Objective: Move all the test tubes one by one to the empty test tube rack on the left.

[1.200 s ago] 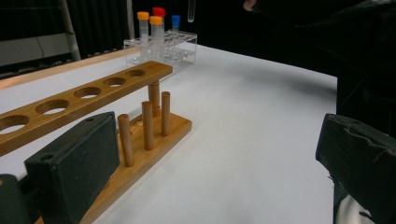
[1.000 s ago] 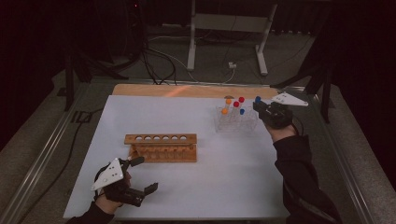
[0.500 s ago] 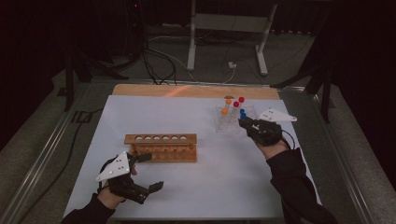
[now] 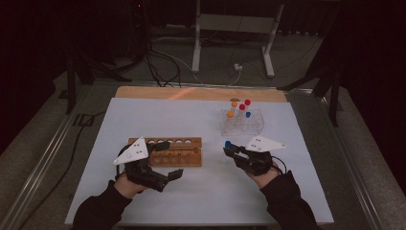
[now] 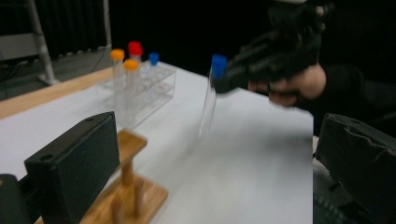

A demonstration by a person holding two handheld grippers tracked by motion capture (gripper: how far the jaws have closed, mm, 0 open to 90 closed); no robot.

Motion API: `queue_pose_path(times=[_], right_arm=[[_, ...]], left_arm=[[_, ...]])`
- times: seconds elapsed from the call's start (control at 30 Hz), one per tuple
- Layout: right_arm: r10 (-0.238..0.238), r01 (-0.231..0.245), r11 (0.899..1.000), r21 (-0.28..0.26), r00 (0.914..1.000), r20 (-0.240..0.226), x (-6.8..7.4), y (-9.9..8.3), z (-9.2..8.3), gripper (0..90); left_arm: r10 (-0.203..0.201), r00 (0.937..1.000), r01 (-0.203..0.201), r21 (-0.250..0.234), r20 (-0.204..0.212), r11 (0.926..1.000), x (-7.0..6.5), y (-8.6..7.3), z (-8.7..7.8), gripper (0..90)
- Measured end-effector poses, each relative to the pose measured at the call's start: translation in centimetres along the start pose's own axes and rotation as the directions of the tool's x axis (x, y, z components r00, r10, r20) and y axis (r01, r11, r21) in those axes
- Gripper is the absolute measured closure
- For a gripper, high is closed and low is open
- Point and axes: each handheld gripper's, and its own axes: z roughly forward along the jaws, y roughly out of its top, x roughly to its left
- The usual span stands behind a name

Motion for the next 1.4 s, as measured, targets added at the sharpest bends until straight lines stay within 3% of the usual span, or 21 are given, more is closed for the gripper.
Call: queue_pose_path(times=[0.23,0.37,0.6,0.77,0.93,1.07,1.3,1.4], right_arm=[[-0.029,0.030,1.000,0.005,0.9978,-0.060,1.9,-0.2,0.5,76.8],[-0.056,0.056,0.998,0.003,0.9954,-0.078,2.8,-0.1,0.6,76.8],[-0.062,0.063,0.998,-0.001,0.9927,-0.104,3.5,-0.1,0.7,76.8],[-0.071,0.072,0.997,0.003,0.9911,-0.112,3.7,-0.1,0.8,76.8],[-0.073,0.073,0.997,0.000,0.9905,-0.116,3.8,0.0,0.8,76.8],[-0.074,0.075,0.997,0.003,0.9905,-0.115,3.8,0.0,0.8,76.8],[-0.073,0.074,0.997,0.005,0.9905,-0.117,3.8,0.0,0.9,76.7],[-0.071,0.071,0.997,-0.002,0.9907,-0.116,3.8,0.0,0.8,76.4]], left_arm=[[-0.004,0.9997,0.003,0.024,0.024,0.9997,-0.3,0.9,2.6,0.7],[0.006,0.9985,-0.007,0.031,0.054,0.9995,-1.0,1.2,4.5,6.6],[0.034,0.9983,-0.037,0.057,0.046,0.9977,-1.5,1.6,6.5,20.1],[0.047,0.9973,-0.051,0.071,0.057,0.9962,-1.8,1.5,7.0,36.2],[0.064,0.9972,-0.067,0.105,0.041,0.9922,-1.9,1.4,7.8,51.4],[0.081,0.9965,-0.083,0.123,0.018,0.9889,-1.9,1.3,8.1,60.0],[0.100,0.9947,-0.103,0.140,0.024,0.9849,-2.1,1.4,8.5,75.4],[0.111,0.9936,-0.113,0.142,0.019,0.9834,-2.2,1.7,8.5,76.2]])
